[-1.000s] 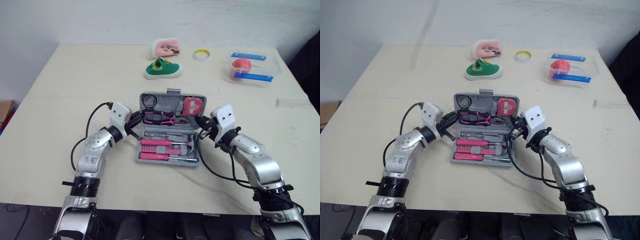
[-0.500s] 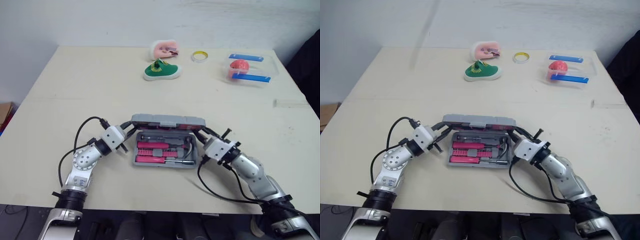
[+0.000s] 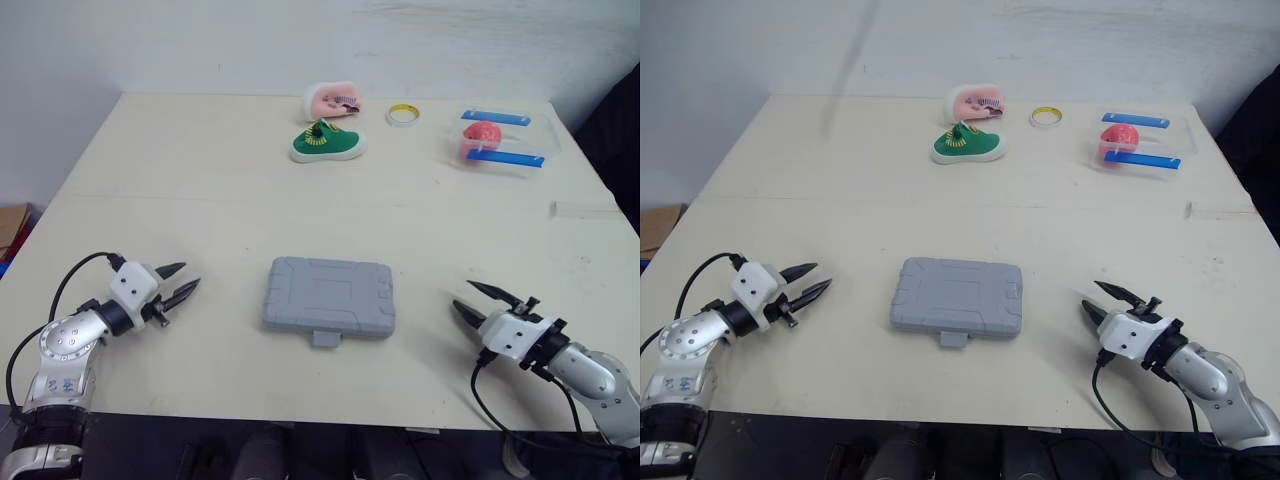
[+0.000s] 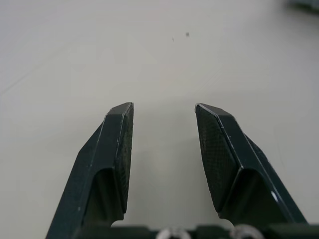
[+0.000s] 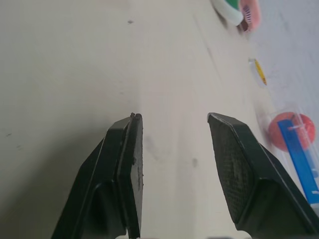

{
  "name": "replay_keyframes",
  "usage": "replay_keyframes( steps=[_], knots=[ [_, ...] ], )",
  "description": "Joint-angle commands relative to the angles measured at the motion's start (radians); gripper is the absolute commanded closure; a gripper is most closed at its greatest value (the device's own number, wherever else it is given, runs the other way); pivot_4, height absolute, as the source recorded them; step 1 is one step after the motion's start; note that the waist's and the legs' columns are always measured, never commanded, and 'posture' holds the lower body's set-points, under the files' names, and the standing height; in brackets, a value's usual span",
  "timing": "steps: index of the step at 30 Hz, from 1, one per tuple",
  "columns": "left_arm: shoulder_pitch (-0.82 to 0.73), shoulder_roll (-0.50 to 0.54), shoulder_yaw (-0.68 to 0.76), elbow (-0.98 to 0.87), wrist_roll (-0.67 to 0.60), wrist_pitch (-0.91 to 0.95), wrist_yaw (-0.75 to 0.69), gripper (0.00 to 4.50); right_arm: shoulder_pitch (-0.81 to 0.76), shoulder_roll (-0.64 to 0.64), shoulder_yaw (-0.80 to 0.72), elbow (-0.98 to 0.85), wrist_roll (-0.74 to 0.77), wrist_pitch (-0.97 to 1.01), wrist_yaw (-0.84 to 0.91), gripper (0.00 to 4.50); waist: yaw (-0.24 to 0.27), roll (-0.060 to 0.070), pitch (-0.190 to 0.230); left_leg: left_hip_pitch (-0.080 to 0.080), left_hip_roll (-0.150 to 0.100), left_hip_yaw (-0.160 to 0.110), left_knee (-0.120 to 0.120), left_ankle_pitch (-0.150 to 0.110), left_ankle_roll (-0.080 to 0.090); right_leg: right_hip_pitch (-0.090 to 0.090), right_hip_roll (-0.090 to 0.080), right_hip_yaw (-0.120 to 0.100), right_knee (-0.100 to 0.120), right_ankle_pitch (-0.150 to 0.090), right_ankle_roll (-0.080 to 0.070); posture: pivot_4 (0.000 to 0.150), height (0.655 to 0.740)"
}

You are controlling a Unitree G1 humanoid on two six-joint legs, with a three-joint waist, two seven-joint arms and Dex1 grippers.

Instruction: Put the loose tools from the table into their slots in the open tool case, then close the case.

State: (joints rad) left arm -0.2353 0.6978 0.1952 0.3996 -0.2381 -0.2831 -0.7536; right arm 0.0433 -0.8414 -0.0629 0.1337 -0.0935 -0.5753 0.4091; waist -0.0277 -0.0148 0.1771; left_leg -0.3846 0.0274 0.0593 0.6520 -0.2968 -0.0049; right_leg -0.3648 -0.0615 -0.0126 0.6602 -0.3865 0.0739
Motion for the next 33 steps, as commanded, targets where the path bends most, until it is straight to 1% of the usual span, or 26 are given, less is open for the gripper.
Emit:
replay_keyframes(
  steps=[1, 2, 3, 4, 5, 6, 8, 9, 11, 13, 16, 19, 20, 24, 26, 29, 33],
  knots=[
    [-0.026, -0.009, 0.017, -0.052, -0.034, 0.04, -0.007, 2.56, 0.021, -0.003, -0.041, -0.1, 0.144, 0.082, 0.089, 2.3, -0.002, 0.0, 0.0, 0.0, 0.0, 0.0, 0.0, 0.0, 0.0, 0.0, 0.0, 0.0, 0.0, 0.0, 0.0, 0.15, 0.74],
    [-0.044, -0.017, 0.007, -0.069, -0.046, 0.074, -0.017, 2.56, 0.045, 0.0, -0.038, -0.148, 0.221, 0.136, 0.137, 2.3, -0.003, 0.0, 0.0, 0.0, 0.0, 0.0, -0.001, 0.0, -0.001, 0.0, 0.001, 0.0, 0.001, 0.0, 0.0, 0.15, 0.74],
    [-0.081, -0.027, -0.014, -0.078, -0.05, 0.106, -0.033, 2.56, 0.09, -0.01, -0.022, -0.237, 0.345, 0.234, 0.212, 2.3, -0.001, 0.0, 0.0, 0.0, 0.001, 0.0, -0.001, 0.0, -0.001, 0.0, 0.001, 0.0, 0.001, 0.0, 0.0, 0.15, 0.74],
    [-0.132, -0.039, -0.04, -0.07, -0.049, 0.145, -0.051, 2.8, 0.144, -0.033, 0.001, -0.348, 0.499, 0.334, 0.301, 2.53, 0.002, 0.0, 0.0, 0.0, 0.001, 0.0, -0.001, 0.0, -0.001, 0.0, 0.001, 0.0, 0.002, 0.0, 0.0, 0.15, 0.74],
    [-0.167, -0.047, -0.057, -0.064, -0.047, 0.172, -0.064, 3.08, 0.181, -0.048, 0.012, -0.427, 0.605, 0.408, 0.365, 2.79, 0.009, 0.0, 0.0, 0.0, 0.001, -0.001, 0.0, 0.0, -0.001, 0.001, 0.001, -0.001, 0.002, 0.0, 0.0, 0.15, 0.74],
    [-0.187, -0.052, -0.065, -0.058, -0.044, 0.188, -0.073, 3.35, 0.202, -0.057, 0.011, -0.476, 0.665, 0.459, 0.403, 3.07, 0.012, 0.0, 0.0, -0.001, 0.001, -0.003, 0.0, 0.0, 0.0, 0.002, 0.001, -0.003, 0.002, 0.0, 0.0, 0.15, 0.74],
    [-0.259, -0.055, -0.109, -0.003, -0.007, 0.206, -0.111, 4.23, 0.191, -0.063, 0.033, -0.515, 0.592, 0.501, 0.395, 4.02, 0.015, 0.0, 0.0, 0.0, 0.001, -0.005, 0.002, -0.001, 0.001, 0.005, 0.001, -0.004, 0.0, 0.0, 0.0, 0.15, 0.74],
    [-0.311, -0.068, -0.134, 0.038, 0.016, 0.21, -0.114, 4.49, 0.182, -0.062, 0.052, -0.536, 0.568, 0.535, 0.391, 4.43, 0.013, 0.0, 0.0, 0.001, 0.0, -0.005, 0.003, -0.002, 0.003, 0.005, 0.001, -0.004, -0.001, 0.0, 0.001, 0.15, 0.74],
    [-0.397, -0.1, -0.171, 0.106, 0.042, 0.22, -0.12, 4.49, 0.167, -0.055, 0.088, -0.565, 0.54, 0.588, 0.399, 4.43, 0.016, -0.001, 0.0, 0.001, -0.001, -0.005, 0.006, -0.004, 0.006, 0.006, 0.0, -0.004, -0.001, 0.001, 0.001, 0.15, 0.74],
    [-0.482, -0.128, -0.221, 0.202, 0.084, 0.198, -0.159, 4.49, 0.138, -0.038, 0.132, -0.57, 0.495, 0.624, 0.4, 4.43, 0.022, -0.001, 0.0, 0.0, -0.001, -0.005, 0.007, -0.004, 0.006, 0.006, 0.0, -0.004, -0.001, 0.001, 0.001, 0.15, 0.74],
    [-0.599, -0.171, -0.261, 0.378, 0.136, 0.138, -0.191, 4.49, 0.106, -0.023, 0.184, -0.564, 0.454, 0.689, 0.407, 4.43, 0.025, -0.001, 0.0, -0.002, -0.001, -0.005, 0.008, -0.002, 0.002, 0.004, 0.001, -0.004, -0.001, 0.001, 0.001, 0.15, 0.74],
    [-0.671, -0.205, -0.29, 0.515, 0.178, 0.066, -0.225, 4.49, 0.09, -0.017, 0.217, -0.561, 0.425, 0.741, 0.424, 4.43, 0.025, -0.002, 0.0, -0.003, -0.001, -0.004, 0.01, -0.002, 0.002, 0.003, 0.001, -0.004, -0.001, 0.001, 0.002, 0.15, 0.74],
    [-0.687, -0.219, -0.294, 0.548, 0.184, 0.067, -0.233, 4.49, 0.082, -0.011, 0.227, -0.557, 0.408, 0.743, 0.424, 4.43, 0.025, -0.002, 0.001, -0.003, -0.001, -0.004, 0.01, -0.002, 0.002, 0.003, 0.001, -0.004, -0.001, 0.001, 0.002, 0.15, 0.74],
    [-0.718, -0.274, -0.311, 0.651, 0.216, 0.01, -0.259, 4.49, 0.048, 0.029, 0.268, -0.55, 0.371, 0.79, 0.413, 4.43, 0.024, -0.003, 0.001, -0.003, -0.001, -0.004, 0.011, -0.002, 0.002, 0.003, 0.001, -0.004, 0.0, 0.001, 0.002, 0.15, 0.74],
    [-0.716, -0.281, -0.318, 0.673, 0.231, -0.03, -0.279, 4.49, 0.034, 0.049, 0.266, -0.533, 0.347, 0.785, 0.4, 4.43, 0.024, -0.004, 0.001, -0.003, 0.0, -0.004, 0.011, -0.002, 0.002, 0.003, 0.001, -0.004, 0.0, 0.001, 0.002, 0.15, 0.74],
    [-0.708, -0.281, -0.31, 0.679, 0.214, -0.023, -0.348, 4.49, 0.01, 0.081, 0.261, -0.483, 0.315, 0.77, 0.394, 4.43, 0.022, -0.006, 0.002, -0.003, 0.0, -0.004, 0.011, -0.002, 0.002, 0.003, 0.001, -0.004, 0.001, 0.001, 0.002, 0.15, 0.74],
    [-0.665, -0.258, -0.298, 0.64, 0.204, -0.031, -0.393, 4.49, -0.055, 0.118, 0.274, -0.393, 0.279, 0.743, 0.41, 4.43, 0.02, -0.006, 0.002, -0.002, 0.0, -0.004, 0.012, -0.002, 0.002, 0.004, 0.001, -0.004, 0.001, 0.001, 0.002, 0.15, 0.74]
  ],
)
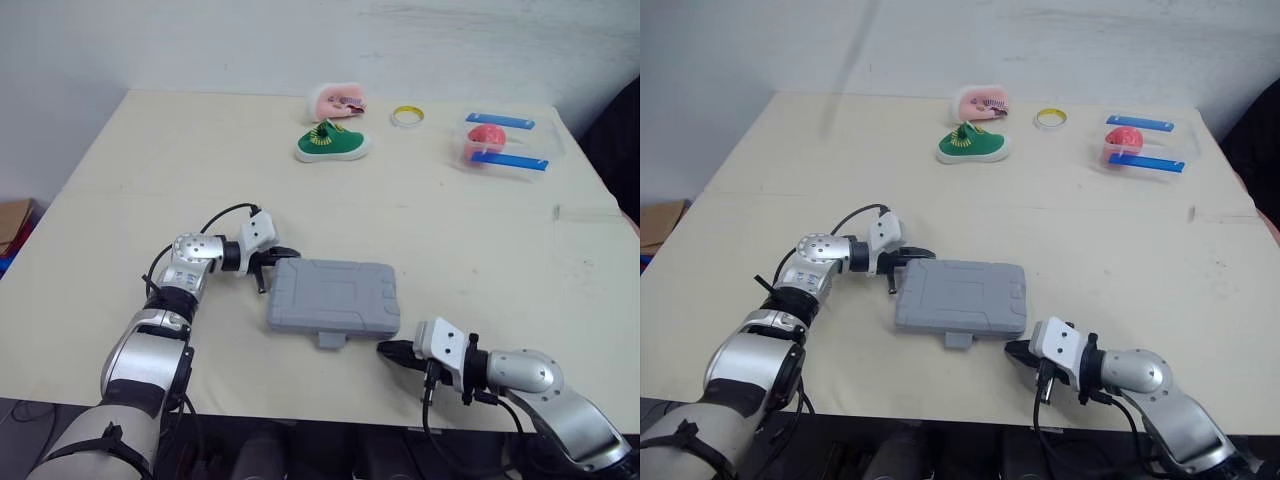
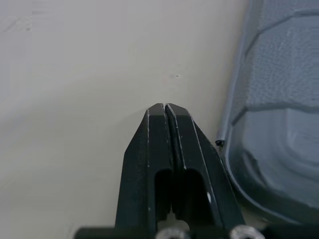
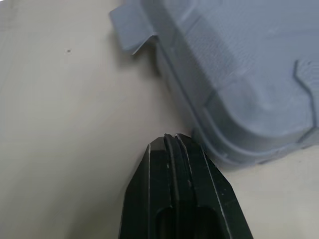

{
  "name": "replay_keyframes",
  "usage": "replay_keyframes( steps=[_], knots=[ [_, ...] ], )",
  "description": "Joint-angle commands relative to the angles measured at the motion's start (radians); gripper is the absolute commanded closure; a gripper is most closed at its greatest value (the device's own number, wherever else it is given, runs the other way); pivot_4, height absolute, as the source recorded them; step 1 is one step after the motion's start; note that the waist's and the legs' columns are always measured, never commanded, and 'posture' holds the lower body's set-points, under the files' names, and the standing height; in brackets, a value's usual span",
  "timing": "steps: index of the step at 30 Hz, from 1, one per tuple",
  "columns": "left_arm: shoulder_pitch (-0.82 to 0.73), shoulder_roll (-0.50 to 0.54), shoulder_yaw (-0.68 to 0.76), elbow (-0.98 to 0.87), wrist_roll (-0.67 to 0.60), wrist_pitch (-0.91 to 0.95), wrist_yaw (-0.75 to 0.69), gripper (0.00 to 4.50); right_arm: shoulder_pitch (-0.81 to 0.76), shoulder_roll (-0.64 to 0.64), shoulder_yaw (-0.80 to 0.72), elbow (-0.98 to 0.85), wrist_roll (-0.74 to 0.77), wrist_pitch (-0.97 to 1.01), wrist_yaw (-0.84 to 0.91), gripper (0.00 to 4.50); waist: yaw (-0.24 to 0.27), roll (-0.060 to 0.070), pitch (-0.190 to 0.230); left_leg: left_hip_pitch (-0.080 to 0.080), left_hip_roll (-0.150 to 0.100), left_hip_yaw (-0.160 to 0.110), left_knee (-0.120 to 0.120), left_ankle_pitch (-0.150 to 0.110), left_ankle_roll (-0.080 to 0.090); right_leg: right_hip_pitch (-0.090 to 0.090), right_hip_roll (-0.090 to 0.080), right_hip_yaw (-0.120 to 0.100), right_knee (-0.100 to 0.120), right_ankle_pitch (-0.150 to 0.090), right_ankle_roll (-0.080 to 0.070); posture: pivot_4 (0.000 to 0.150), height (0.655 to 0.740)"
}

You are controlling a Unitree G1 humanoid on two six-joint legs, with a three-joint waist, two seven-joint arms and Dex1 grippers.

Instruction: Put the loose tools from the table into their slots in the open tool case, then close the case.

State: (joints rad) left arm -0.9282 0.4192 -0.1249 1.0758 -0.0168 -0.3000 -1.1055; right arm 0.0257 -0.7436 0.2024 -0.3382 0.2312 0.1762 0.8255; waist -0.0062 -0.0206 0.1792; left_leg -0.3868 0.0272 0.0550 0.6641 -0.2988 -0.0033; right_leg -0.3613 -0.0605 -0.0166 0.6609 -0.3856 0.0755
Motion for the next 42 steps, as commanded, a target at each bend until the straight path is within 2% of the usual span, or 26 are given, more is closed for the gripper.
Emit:
replay_keyframes(
  steps=[1, 5, 10, 16, 21, 28, 34, 38, 42],
  knots=[
    [0.044, 0.028, 0.031, -0.056, -0.029, -0.007, -0.049, 4.49, -0.063, 0.028, 0.017, 0.112, -0.065, -0.023, -0.003, 4.43, -0.006, 0.0, 0.0, 0.0, 0.0, 0.0, 0.0, 0.0, 0.0, 0.0, 0.0, 0.0, 0.0, 0.0, 0.0, 0.15, 0.74],
    [0.097, 0.048, 0.054, -0.127, -0.049, 0.028, -0.055, 4.49, -0.125, 0.05, 0.033, 0.192, -0.109, -0.063, -0.001, 4.43, -0.017, 0.0, 0.0, 0.001, 0.0, -0.001, 0.0, 0.0, 0.0, 0.001, 0.0, 0.0, 0.001, 0.0, 0.0, 0.15, 0.74],
    [0.314, 0.088, 0.083, -0.438, -0.11, 0.124, -0.047, 4.49, -0.291, 0.1, 0.035, 0.374, -0.147, -0.107, -0.004, 4.43, -0.033, 0.0, 0.0, 0.002, 0.0, -0.001, 0.0, 0.0, -0.001, 0.002, -0.001, 0.001, 0.002, 0.0, 0.0, 0.15, 0.74],
    [0.487, 0.057, 0.095, -0.736, -0.139, 0.277, 0.083, 4.49, -0.42, 0.129, 0.044, 0.542, -0.178, -0.151, 0.006, 4.43, -0.02, -0.001, -0.001, 0.003, 0.0, -0.003, 0.001, 0.0, 0.0, 0.004, -0.002, 0.0, 0.002, 0.0, 0.0, 0.15, 0.74],
    [0.536, 0.067, 0.109, -0.81, -0.128, 0.33, 0.155, 4.49, -0.433, 0.132, 0.04, 0.571, -0.18, -0.17, 0.023, 4.43, -0.021, -0.001, -0.001, 0.003, 0.0, -0.003, 0.001, 0.0, 0.0, 0.004, -0.002, 0.0, 0.002, 0.0, 0.0, 0.15, 0.74],
    [0.519, 0.071, 0.168, -0.842, -0.192, 0.329, 0.191, 4.49, -0.351, 0.111, -0.01, 0.495, -0.165, -0.151, -0.01, 4.43, -0.012, -0.001, -0.001, 0.002, -0.001, -0.004, 0.0, 0.0, 0.001, 0.004, -0.003, -0.002, 0.001, 0.0, 0.0, 0.15, 0.74],
    [0.452, 0.058, 0.153, -0.962, -0.297, 0.377, 0.117, 4.49, -0.22, 0.068, -0.138, 0.347, -0.07, -0.107, -0.005, 4.43, 0.012, 0.0, 0.0, 0.0, -0.002, -0.005, 0.001, 0.0, 0.001, 0.004, -0.005, -0.003, -0.002, 0.001, 0.001, 0.15, 0.74],
    [0.375, 0.038, 0.11, -0.974, -0.297, 0.416, 0.101, 4.49, -0.138, 0.046, -0.193, 0.235, -0.04, -0.094, -0.001, 4.43, 0.006, 0.0, 0.0, 0.0, -0.003, -0.005, 0.0, -0.001, 0.002, 0.004, -0.005, -0.003, -0.002, 0.001, 0.001, 0.15, 0.74],
    [0.247, -0.037, -0.045, -0.888, -0.201, 0.433, 0.07, 4.49, -0.075, 0.061, -0.209, 0.033, 0.032, 0.018, -0.016, 4.43, 0.002, 0.002, 0.001, 0.0, -0.003, -0.005, 0.0, 0.0, 0.001, 0.004, -0.003, -0.003, -0.002, 0.001, 0.001, 0.15, 0.74]
  ],
)
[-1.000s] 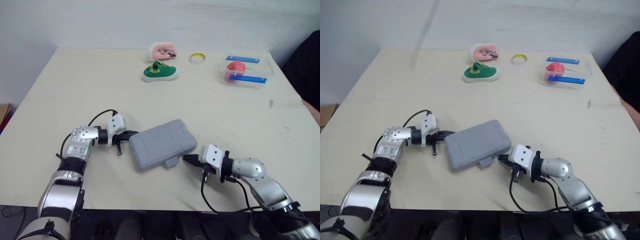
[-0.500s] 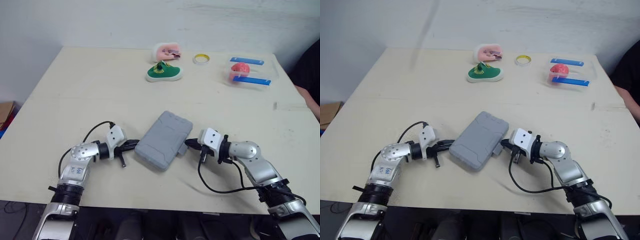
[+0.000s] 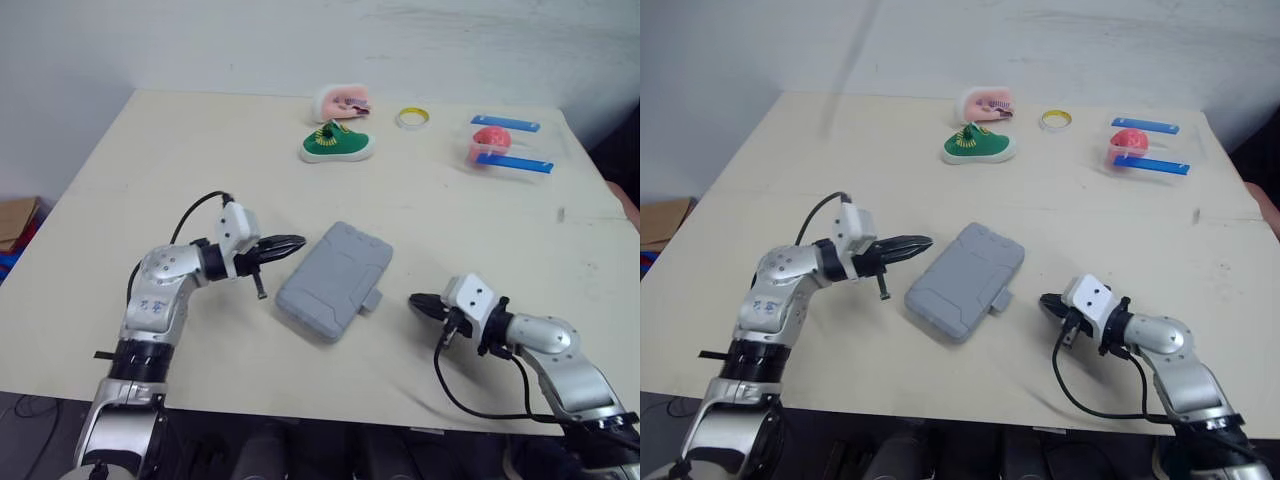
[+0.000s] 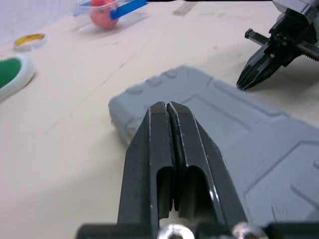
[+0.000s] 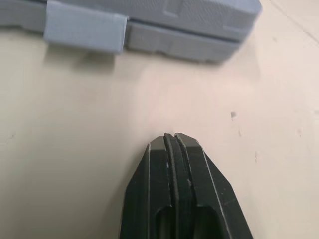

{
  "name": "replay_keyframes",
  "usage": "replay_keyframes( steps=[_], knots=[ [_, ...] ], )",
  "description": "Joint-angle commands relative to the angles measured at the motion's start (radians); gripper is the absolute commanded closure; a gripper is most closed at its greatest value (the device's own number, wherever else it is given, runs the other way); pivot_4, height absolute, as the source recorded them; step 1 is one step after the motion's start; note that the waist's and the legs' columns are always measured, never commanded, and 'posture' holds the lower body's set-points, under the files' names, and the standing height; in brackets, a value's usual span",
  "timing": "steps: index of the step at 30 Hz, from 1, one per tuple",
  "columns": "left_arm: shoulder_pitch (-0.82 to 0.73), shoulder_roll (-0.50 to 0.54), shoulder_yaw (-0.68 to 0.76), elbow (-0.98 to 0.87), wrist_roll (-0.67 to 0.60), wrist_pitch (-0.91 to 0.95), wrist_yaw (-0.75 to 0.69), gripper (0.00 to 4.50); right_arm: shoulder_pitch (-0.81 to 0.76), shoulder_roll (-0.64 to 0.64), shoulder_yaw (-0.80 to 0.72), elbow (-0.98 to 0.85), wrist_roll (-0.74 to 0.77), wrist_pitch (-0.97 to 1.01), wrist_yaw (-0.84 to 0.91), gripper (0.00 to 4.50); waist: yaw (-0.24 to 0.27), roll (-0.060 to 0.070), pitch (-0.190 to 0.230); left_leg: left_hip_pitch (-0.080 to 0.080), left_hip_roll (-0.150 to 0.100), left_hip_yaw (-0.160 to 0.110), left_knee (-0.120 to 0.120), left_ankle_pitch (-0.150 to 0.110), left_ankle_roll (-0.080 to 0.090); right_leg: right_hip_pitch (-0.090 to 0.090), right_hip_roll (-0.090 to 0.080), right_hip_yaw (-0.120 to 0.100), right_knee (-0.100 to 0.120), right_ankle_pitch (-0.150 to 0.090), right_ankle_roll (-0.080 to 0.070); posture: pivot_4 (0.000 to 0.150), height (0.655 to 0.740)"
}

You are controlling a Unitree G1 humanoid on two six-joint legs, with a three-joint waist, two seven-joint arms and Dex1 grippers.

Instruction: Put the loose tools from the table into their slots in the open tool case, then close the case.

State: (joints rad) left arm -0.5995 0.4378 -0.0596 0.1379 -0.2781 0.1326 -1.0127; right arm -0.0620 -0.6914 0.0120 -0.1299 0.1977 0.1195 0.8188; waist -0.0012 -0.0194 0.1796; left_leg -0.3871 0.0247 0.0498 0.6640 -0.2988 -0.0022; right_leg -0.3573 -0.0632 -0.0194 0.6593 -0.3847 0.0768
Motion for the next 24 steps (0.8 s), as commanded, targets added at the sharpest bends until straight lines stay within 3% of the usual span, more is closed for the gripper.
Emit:
replay_keyframes(
  steps=[1, 7, 24],
  knots=[
    [-0.103, -0.078, -0.134, 0.085, 0.083, -0.009, -0.014, 4.49, 0.014, 0.016, -0.005, -0.195, 0.061, 0.09, -0.014, 4.43, -0.002, 0.0, 0.0, 0.0, 0.001, 0.001, 0.0, 0.0, 0.0, 0.0, 0.001, 0.001, 0.0, 0.0, 0.0, 0.15, 0.74],
    [-0.172, -0.115, -0.268, 0.211, 0.237, -0.022, 0.004, 4.49, -0.014, 0.056, 0.049, -0.236, 0.029, 0.174, -0.056, 4.43, -0.009, 0.0, 0.0, 0.0, 0.001, 0.002, -0.001, 0.001, -0.002, -0.002, 0.003, 0.002, 0.0, 0.0, 0.0, 0.15, 0.74],
    [-0.091, -0.094, -0.306, 0.149, 0.276, 0.096, 0.017, 4.49, -0.084, 0.116, 0.144, -0.182, -0.046, 0.199, -0.082, 4.43, -0.003, 0.001, 0.0, 0.002, 0.001, 0.001, -0.001, 0.001, -0.002, 0.0, 0.002, 0.003, 0.0, 0.0, 0.0, 0.15, 0.74]
  ],
)
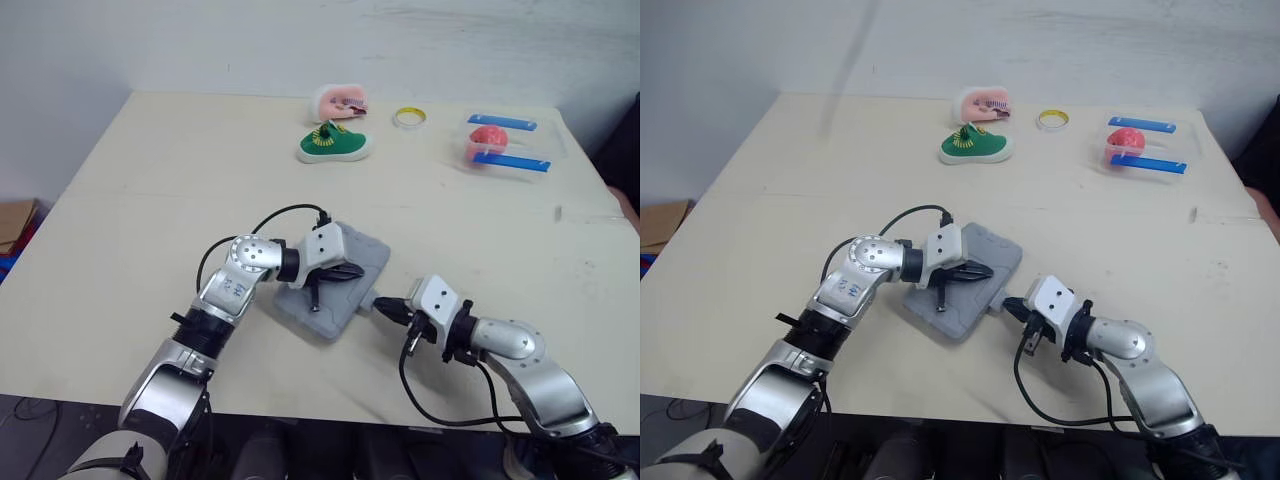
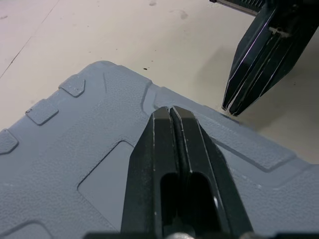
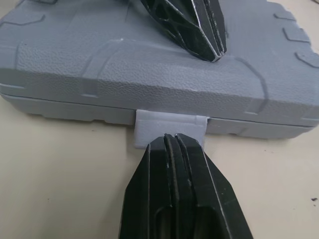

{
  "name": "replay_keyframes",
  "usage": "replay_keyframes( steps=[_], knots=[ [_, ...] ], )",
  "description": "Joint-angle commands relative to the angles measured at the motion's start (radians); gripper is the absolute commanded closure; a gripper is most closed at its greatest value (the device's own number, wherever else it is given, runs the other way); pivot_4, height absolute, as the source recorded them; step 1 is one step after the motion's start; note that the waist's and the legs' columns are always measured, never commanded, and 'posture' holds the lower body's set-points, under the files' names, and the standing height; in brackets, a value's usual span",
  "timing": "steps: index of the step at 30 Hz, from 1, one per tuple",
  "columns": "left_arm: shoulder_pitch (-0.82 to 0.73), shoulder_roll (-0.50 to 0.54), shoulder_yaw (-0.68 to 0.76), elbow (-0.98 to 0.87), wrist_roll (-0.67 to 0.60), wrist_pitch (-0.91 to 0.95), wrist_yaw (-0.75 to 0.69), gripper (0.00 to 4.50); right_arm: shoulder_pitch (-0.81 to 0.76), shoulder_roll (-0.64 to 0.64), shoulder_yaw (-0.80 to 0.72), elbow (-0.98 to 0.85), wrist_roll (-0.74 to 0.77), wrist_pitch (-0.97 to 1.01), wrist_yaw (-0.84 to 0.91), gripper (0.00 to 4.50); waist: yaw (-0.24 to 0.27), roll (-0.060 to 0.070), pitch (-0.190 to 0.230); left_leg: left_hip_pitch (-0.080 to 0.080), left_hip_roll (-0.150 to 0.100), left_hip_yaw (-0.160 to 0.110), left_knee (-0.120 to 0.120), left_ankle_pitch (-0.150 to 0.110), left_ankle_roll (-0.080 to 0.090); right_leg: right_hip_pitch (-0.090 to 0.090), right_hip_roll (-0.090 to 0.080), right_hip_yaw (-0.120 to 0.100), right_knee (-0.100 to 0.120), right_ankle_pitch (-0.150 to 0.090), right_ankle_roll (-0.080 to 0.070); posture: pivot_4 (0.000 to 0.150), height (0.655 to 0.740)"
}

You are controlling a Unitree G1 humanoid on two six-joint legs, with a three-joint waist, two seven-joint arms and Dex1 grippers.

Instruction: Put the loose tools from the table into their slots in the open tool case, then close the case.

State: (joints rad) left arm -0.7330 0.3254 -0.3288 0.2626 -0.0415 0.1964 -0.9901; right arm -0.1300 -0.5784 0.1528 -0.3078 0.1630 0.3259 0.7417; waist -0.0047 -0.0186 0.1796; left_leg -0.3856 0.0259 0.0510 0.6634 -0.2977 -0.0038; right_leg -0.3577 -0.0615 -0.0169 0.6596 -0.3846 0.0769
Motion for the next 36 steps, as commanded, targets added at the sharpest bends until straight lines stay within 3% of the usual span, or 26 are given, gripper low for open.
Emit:
replay_keyframes(
  steps=[1, 21, 26, 36],
  knots=[
    [0.043, 0.019, -0.038, 0.022, 0.039, 0.034, -0.005, 4.49, -0.019, 0.004, 0.005, 0.0, -0.013, -0.005, -0.003, 4.43, 0.0, 0.0, 0.0, 0.0, 0.0, 0.0, 0.0, 0.0, 0.0, 0.0, 0.0, 0.0, 0.0, 0.0, 0.0, 0.15, 0.74],
    [0.069, 0.05, -0.077, 0.033, 0.065, 0.068, -0.016, 4.49, -0.113, 0.083, 0.079, 0.141, -0.064, -0.058, 0.011, 4.43, -0.023, -0.001, -0.001, 0.003, 0.001, 0.0, -0.001, 0.0, 0.0, 0.003, 0.0, 0.0, 0.0, 0.0, 0.0, 0.15, 0.74],
    [0.09, 0.068, -0.101, 0.054, 0.086, 0.073, -0.023, 4.49, -0.139, 0.097, 0.089, 0.189, -0.07, -0.064, 0.027, 4.43, -0.027, 0.0, -0.003, 0.02, 0.001, 0.0, -0.009, -0.003, 0.004, 0.018, 0.0, 0.0, -0.006, 0.0, -0.001, 0.15, 0.74],
    [0.107, 0.062, -0.098, 0.071, 0.072, 0.072, -0.025, 4.49, -0.208, 0.135, 0.113, 0.288, -0.083, -0.082, 0.058, 4.43, -0.039, -0.007, -0.014, 0.035, 0.002, 0.0, -0.018, -0.004, 0.0, 0.03, 0.0, 0.0, -0.008, -0.002, -0.004, 0.15, 0.74]
  ],
)
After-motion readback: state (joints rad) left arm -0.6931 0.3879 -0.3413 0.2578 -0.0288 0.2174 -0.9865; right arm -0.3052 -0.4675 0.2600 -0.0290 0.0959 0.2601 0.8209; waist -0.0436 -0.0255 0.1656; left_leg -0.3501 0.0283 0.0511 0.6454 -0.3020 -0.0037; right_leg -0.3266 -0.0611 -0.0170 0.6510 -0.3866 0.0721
